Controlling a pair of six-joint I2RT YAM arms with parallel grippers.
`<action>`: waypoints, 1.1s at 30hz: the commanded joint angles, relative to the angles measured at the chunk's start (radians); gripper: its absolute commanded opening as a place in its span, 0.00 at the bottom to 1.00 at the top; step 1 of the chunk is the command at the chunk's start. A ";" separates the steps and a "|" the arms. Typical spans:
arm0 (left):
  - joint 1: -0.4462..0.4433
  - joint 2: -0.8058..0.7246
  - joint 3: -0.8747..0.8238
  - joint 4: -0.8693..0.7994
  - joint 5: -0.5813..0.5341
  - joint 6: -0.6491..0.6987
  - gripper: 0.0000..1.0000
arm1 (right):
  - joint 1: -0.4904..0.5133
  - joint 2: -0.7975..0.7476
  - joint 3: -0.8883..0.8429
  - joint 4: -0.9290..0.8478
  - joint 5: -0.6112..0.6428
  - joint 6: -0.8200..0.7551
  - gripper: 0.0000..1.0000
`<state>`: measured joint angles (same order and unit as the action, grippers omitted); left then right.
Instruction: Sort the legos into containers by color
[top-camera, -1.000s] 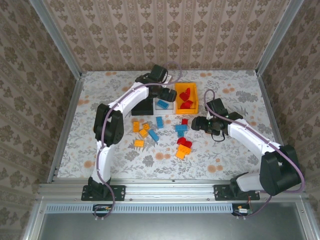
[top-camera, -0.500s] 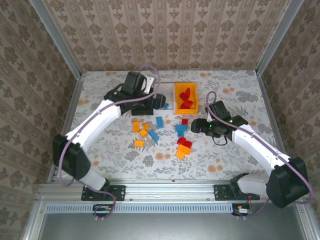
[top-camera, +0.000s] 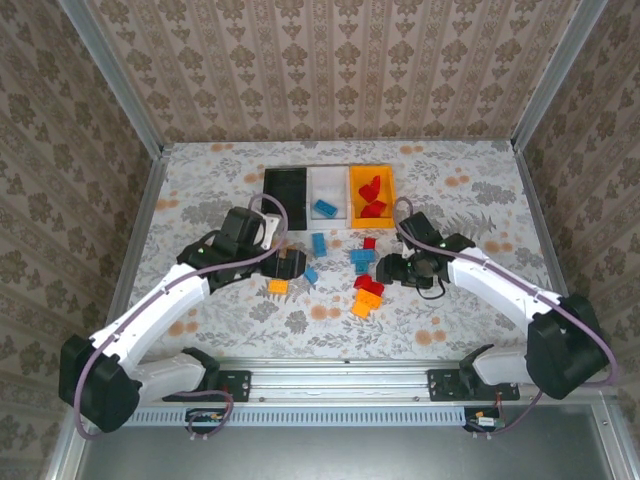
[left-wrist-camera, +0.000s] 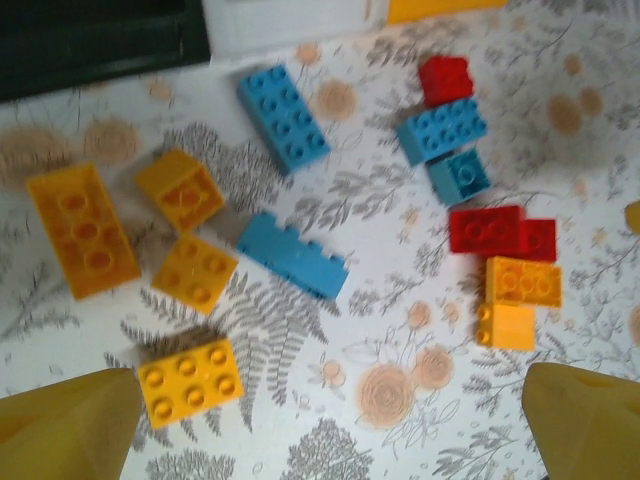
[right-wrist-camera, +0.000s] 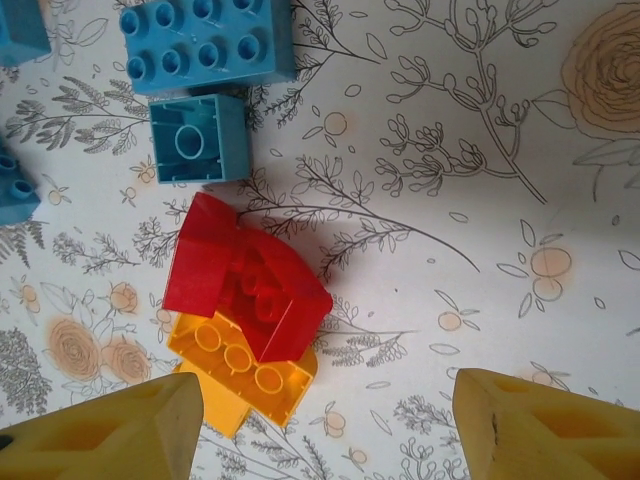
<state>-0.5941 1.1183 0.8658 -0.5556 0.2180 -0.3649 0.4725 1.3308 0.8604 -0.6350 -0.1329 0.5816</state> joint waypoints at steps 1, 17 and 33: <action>0.001 -0.039 -0.055 0.006 0.015 -0.047 0.99 | 0.024 0.049 0.052 0.006 -0.019 0.015 0.69; 0.014 0.011 -0.063 0.015 0.009 0.000 1.00 | 0.110 0.285 0.190 0.037 0.001 0.024 0.58; 0.048 -0.024 -0.117 0.021 0.011 0.004 1.00 | 0.150 0.388 0.223 0.053 0.017 0.028 0.51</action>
<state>-0.5552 1.1183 0.7624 -0.5343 0.2176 -0.3813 0.6121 1.6920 1.0527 -0.5785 -0.1356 0.6029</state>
